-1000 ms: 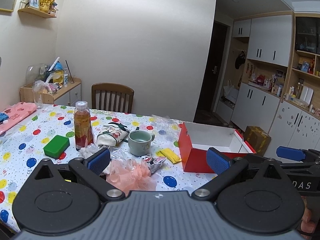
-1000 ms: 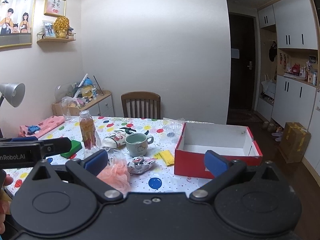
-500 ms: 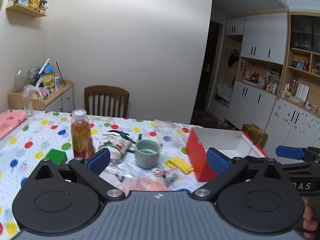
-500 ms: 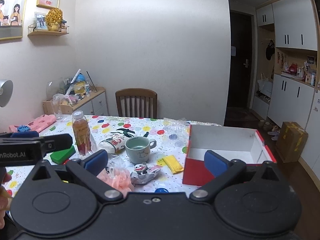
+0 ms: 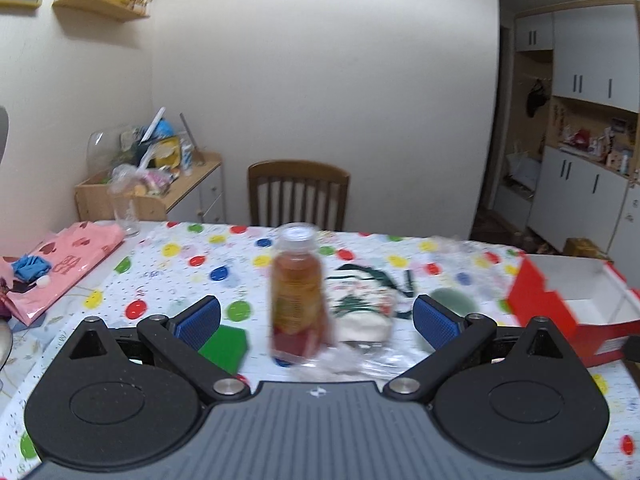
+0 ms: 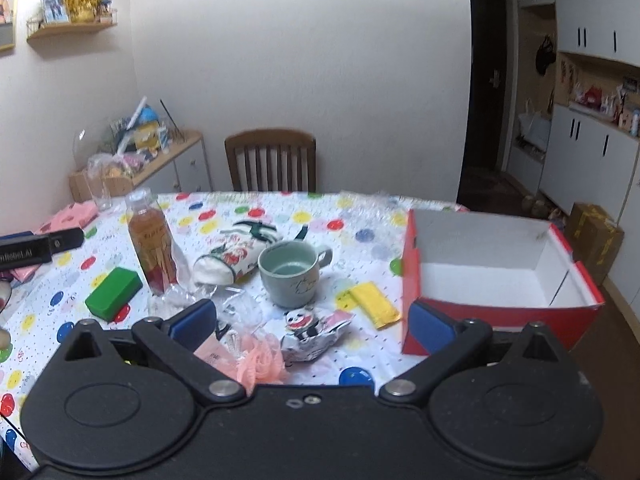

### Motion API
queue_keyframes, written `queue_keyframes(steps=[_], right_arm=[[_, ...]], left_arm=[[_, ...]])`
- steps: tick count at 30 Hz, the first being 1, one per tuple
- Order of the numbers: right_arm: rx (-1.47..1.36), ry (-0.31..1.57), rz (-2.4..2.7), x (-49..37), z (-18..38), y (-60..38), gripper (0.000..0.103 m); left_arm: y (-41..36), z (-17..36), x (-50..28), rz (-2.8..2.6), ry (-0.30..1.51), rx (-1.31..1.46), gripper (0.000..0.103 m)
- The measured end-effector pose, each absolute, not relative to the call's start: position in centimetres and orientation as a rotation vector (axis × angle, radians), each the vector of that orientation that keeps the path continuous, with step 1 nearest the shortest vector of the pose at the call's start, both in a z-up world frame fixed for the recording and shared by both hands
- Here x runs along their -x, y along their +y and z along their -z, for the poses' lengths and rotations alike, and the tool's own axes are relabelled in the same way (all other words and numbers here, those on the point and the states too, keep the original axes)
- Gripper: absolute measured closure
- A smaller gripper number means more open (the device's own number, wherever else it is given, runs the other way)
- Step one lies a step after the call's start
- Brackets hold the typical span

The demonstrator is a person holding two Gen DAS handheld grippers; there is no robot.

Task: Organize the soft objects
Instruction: 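Grasp the green sponge with the left tool while the right tool grasps the pink bath puff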

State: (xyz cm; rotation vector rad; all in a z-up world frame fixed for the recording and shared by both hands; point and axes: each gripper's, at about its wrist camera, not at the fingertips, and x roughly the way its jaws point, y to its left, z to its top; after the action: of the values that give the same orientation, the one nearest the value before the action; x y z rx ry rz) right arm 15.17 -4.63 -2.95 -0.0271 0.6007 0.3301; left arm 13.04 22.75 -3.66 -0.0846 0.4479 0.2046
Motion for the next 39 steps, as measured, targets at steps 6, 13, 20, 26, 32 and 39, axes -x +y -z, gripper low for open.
queue_keyframes(steps=[6,13,20,26,32,39], right_arm=[[0.053,0.71,-0.344,-17.4,4.9,-2.0,0.008],[0.097,0.821,-0.367,-20.2,7.8,1.3,0.012],[0.092,0.929,-0.398,-22.3,10.6,3.3,0.017],[0.079,0.996,-0.382,-23.6,12.9,4.0,0.02],[0.013,1.043,-0.369,-24.6,14.3,3.6,0.027],[-0.026,1.06,-0.392,-24.5,14.5,3.7,0.047]], left_arm=[[28.6,6.7,-16.6,-0.247,0.532,0.068,0.0],[33.0,12.1,-21.0,-0.253,0.686,0.054,0.001],[36.0,16.5,-24.2,-0.274,0.808,0.08,0.001],[37.3,18.3,-25.4,-0.263,0.846,0.1,0.005],[38.1,19.5,-26.5,-0.247,0.881,0.126,0.019],[38.3,20.1,-26.8,-0.23,0.887,0.13,0.031]])
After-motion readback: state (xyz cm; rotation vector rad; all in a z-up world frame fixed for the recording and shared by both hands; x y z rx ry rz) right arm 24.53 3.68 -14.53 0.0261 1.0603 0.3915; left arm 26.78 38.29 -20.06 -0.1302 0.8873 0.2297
